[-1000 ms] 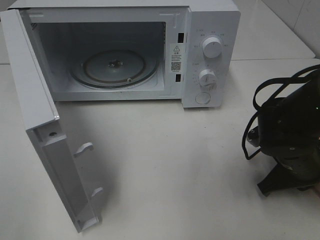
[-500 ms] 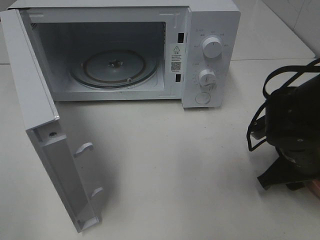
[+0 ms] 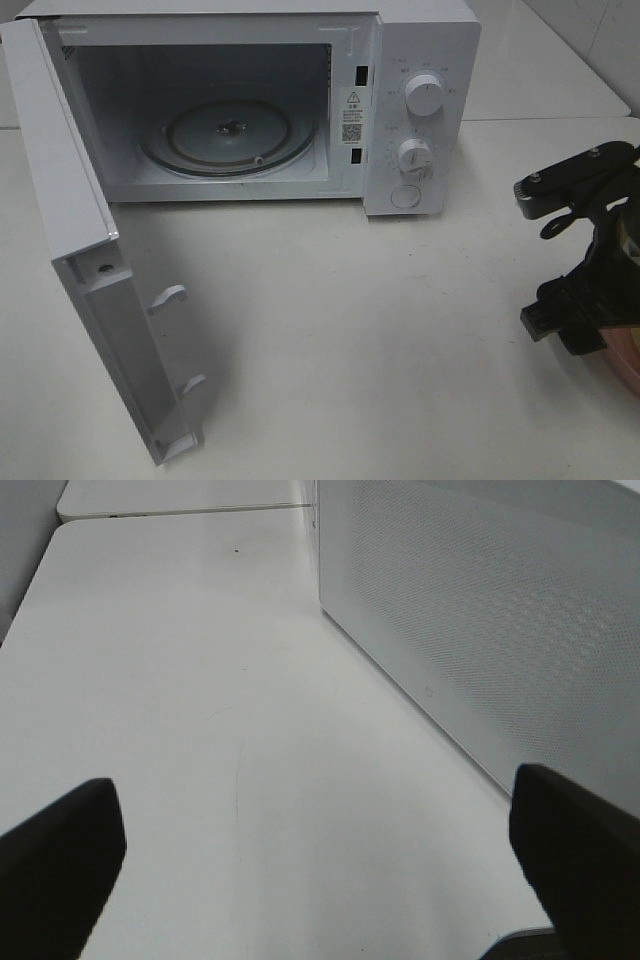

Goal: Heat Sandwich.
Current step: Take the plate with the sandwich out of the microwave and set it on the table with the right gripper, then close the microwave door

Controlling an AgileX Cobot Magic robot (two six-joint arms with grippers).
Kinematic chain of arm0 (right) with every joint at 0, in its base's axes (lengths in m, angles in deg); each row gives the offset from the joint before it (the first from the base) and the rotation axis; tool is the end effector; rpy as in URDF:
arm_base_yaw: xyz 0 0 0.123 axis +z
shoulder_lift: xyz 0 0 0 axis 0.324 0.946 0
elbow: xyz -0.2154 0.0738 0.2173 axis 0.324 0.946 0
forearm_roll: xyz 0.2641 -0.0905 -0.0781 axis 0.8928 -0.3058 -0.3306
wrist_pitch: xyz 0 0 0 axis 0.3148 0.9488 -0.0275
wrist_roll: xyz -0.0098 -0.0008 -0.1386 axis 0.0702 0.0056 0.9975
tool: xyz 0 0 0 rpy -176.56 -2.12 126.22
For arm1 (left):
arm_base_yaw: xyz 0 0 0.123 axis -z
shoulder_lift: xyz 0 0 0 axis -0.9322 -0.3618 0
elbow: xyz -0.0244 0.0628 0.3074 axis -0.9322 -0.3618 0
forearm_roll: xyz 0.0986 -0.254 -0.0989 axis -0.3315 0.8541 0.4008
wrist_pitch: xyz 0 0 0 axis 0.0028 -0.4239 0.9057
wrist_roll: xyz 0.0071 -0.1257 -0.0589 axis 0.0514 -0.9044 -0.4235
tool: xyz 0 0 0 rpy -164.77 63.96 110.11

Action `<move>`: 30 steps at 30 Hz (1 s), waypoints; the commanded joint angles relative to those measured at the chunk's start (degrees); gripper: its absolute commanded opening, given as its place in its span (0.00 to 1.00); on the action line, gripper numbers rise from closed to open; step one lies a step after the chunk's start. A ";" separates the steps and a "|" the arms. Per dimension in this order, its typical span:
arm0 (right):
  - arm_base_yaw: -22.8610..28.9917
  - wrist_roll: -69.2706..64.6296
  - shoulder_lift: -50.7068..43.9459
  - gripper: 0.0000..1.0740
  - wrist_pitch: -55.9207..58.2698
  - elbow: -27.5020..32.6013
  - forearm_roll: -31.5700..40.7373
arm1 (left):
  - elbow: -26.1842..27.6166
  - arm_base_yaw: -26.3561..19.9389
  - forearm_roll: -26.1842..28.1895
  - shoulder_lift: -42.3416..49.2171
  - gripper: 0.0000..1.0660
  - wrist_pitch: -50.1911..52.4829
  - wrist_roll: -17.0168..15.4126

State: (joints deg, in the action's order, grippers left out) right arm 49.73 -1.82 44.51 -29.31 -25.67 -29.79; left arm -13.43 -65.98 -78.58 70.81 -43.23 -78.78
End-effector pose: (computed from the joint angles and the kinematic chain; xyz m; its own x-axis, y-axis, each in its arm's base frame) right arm 0.2447 0.0861 0.1469 -0.9164 -0.2893 -0.2765 -0.2016 0.9306 -0.3055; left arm 0.0423 -0.0078 0.2760 -0.4337 0.0439 -0.9000 0.0960 0.9954 0.0024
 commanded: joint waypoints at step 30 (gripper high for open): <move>0.06 35.58 -46.52 0.72 11.86 -0.06 29.22 | -0.17 -0.17 0.06 1.32 0.95 0.17 -0.52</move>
State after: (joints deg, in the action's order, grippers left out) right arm 49.73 32.44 3.31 -19.00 -25.67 -1.08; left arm -13.43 -65.98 -78.58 70.81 -43.23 -78.78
